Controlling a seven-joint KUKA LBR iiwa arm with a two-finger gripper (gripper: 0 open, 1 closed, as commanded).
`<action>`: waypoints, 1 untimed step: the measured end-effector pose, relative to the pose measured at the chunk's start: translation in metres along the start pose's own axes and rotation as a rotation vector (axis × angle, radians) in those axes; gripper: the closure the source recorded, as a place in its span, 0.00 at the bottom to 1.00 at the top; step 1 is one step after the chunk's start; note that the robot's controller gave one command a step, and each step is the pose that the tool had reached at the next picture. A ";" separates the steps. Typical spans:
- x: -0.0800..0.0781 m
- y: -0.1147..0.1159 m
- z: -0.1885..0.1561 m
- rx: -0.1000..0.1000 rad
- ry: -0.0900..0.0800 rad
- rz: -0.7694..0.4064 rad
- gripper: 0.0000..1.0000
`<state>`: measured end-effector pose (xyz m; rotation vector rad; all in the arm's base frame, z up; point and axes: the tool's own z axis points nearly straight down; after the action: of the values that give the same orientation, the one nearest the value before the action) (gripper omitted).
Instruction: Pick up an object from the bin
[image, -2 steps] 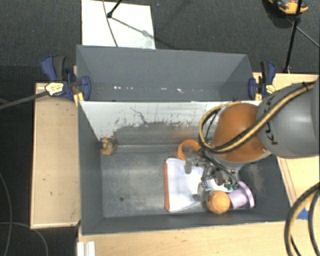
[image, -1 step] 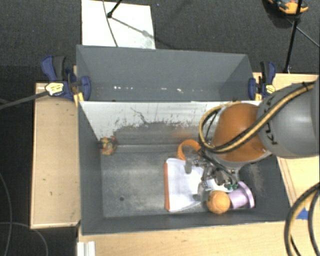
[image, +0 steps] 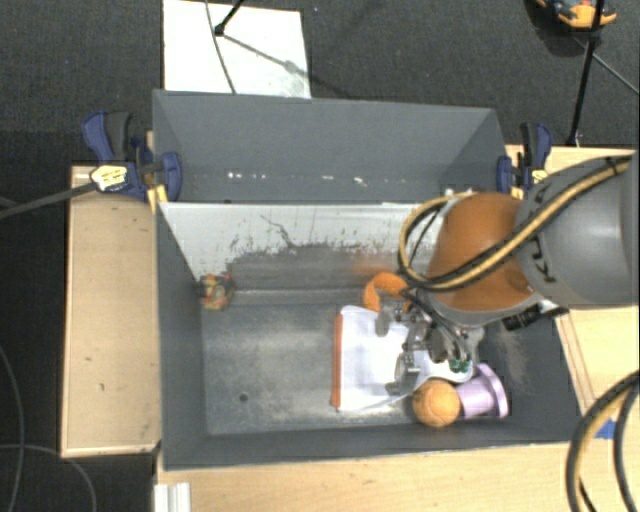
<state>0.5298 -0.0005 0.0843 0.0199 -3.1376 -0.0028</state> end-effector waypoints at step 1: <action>-0.021 -0.007 -0.027 0.000 -0.002 0.208 0.00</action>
Offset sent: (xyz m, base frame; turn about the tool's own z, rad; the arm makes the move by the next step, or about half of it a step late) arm 0.0312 -0.1069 0.0467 -0.2811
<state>0.5511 -0.0073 0.1110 -0.3053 -3.1243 -0.0019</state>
